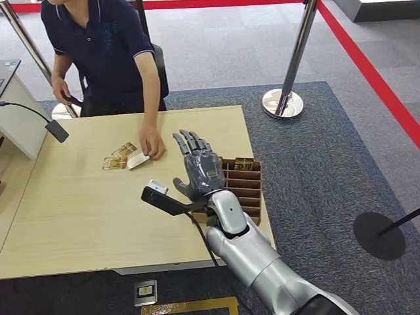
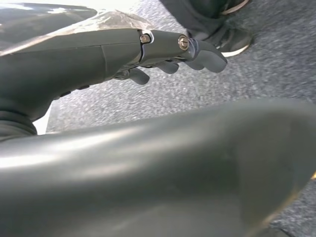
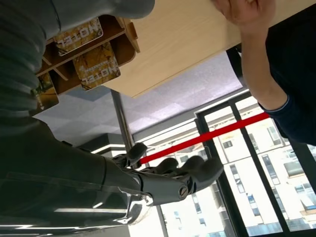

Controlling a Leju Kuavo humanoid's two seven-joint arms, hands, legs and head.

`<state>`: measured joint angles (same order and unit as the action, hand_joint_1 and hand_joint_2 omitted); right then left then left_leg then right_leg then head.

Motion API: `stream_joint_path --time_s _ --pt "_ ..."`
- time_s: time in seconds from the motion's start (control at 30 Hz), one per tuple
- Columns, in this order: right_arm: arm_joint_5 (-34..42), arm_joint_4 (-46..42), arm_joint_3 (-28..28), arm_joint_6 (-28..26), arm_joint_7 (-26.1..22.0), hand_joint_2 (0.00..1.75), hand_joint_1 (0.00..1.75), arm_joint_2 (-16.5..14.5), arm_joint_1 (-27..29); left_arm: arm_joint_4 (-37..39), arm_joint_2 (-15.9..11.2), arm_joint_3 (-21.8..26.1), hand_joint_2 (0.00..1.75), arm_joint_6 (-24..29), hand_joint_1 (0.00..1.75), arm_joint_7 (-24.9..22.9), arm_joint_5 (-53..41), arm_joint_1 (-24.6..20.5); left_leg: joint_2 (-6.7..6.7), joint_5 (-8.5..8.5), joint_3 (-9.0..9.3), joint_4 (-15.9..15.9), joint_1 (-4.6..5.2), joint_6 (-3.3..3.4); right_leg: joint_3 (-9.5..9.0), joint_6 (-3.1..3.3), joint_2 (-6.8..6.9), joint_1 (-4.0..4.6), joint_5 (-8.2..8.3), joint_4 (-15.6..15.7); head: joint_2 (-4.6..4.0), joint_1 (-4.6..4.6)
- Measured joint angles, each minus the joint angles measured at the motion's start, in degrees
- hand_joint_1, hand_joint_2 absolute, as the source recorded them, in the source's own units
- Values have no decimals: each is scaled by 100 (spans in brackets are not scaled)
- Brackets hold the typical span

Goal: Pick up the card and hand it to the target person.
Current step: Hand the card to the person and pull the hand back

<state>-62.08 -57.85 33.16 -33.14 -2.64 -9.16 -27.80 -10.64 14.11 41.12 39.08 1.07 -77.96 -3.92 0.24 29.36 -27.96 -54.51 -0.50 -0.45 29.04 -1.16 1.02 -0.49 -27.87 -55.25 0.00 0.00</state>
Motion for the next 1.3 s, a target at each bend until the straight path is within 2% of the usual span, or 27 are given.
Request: stream_joint_path --time_s 0.13,0.2,0.23,0.3,0.37,0.43,0.47,0.5,0.53,0.6,0.67,0.73,0.83,0.9,0.93,1.03,1.07,1.17,1.3 --pt "-260 -842 -716 -454 82 175 0 416 760 2 -7 45 0 11 0 58 57 18 -16 4 10 1 0 1 -16 -2 18 0 -8 6 0 0" --pt "-454 -1442 -1366 -603 -20 175 0 499 1253 1 -5 69 0 24 0 73 75 26 -18 5 10 1 1 2 -17 -2 20 -1 -9 8 0 0" --pt "-585 -1853 -1888 -665 -172 175 0 420 1541 -1 -4 87 0 34 0 75 91 29 -19 7 9 0 1 2 -17 -2 20 -1 -10 8 0 0" --pt "-634 -2613 -3086 -686 -798 175 0 136 2083 2 -21 116 0 37 0 92 114 31 -17 10 5 -3 3 2 -12 -2 19 -3 -12 6 0 0" --pt "-450 -3218 -4424 -686 -1563 175 0 -351 2404 5 -52 144 0 29 0 119 137 29 -23 11 -4 -7 4 4 -4 -1 23 -5 -14 2 0 0" --pt "204 -3499 -5944 -686 -2390 175 0 -815 2542 4 -63 189 0 24 0 104 170 28 -30 10 -15 -10 5 6 3 0 28 -6 -14 -1 0 0" --pt "668 -3483 -6698 -686 -2772 175 0 -943 2618 4 -62 212 0 24 0 86 185 31 -26 12 -14 -10 6 7 5 -1 25 -7 -14 -1 0 0" --pt "1122 -3358 -7186 -686 -3079 175 0 -951 2690 3 -57 232 0 29 0 78 199 36 -29 11 -11 -8 6 7 2 -1 29 -7 -14 3 0 0" --pt "1483 -3150 -7481 -686 -3140 175 0 -914 2730 2 -51 261 0 36 0 64 223 40 -38 9 -6 -4 6 8 -5 -2 38 -7 -14 9 0 0" --pt "1987 -2422 -7544 -636 -2800 175 0 -603 2816 5 -44 308 0 54 0 60 270 46 -44 8 4 4 1 9 -20 -3 42 -3 -11 26 0 0" --pt "2643 -1075 -7567 -547 -2196 175 0 -111 2756 14 -46 337 0 59 0 93 312 53 -28 11 13 9 -4 10 -32 -6 22 2 -8 37 0 0" --pt "3158 121 -7715 -542 -2046 175 0 242 2590 22 -50 334 0 46 0 132 320 61 -4 16 22 15 -9 11 -42 -8 0 7 -1 48 0 0" --pt "3314 2412 -7969 -547 -1720 175 0 762 2204 26 -67 314 0 17 0 185 317 60 5 18 23 15 -5 10 -37 -7 -4 4 1 46 0 0" --pt "3197 3766 -7988 -480 -1317 175 0 956 2084 37 -87 304 0 -2 0 249 311 55 10 23 29 12 -11 8 -42 -5 -7 9 -1 48 0 0" --pt "3149 4115 -7971 -422 -1139 175 0 955 2085 41 -92 304 44 -10 0 276 313 53 9 23 31 13 -14 8 -45 -4 -7 11 0 51 0 0" --pt "2920 4609 -7814 30 -94 175 0 722 2211 50 -100 275 175 -49 0 322 281 49 7 24 24 8 -11 6 -36 -4 -8 8 -7 37 0 0" --pt "2841 4687 -7755 215 317 175 0 593 2273 51 -95 259 175 -67 0 345 266 50 10 26 23 6 -10 5 -32 -3 -12 7 -9 32 0 0" --pt "2764 4742 -7695 506 891 175 0 305 2362 59 -70 231 175 -112 0 407 242 58 16 29 20 2 -16 2 -23 3 -14 6 -13 23 0 0" --pt "2600 4694 -7530 782 1046 175 0 110 2376 76 -76 187 175 -263 0 458 200 59 24 28 18 5 -15 2 -11 11 -22 3 -20 10 0 0"
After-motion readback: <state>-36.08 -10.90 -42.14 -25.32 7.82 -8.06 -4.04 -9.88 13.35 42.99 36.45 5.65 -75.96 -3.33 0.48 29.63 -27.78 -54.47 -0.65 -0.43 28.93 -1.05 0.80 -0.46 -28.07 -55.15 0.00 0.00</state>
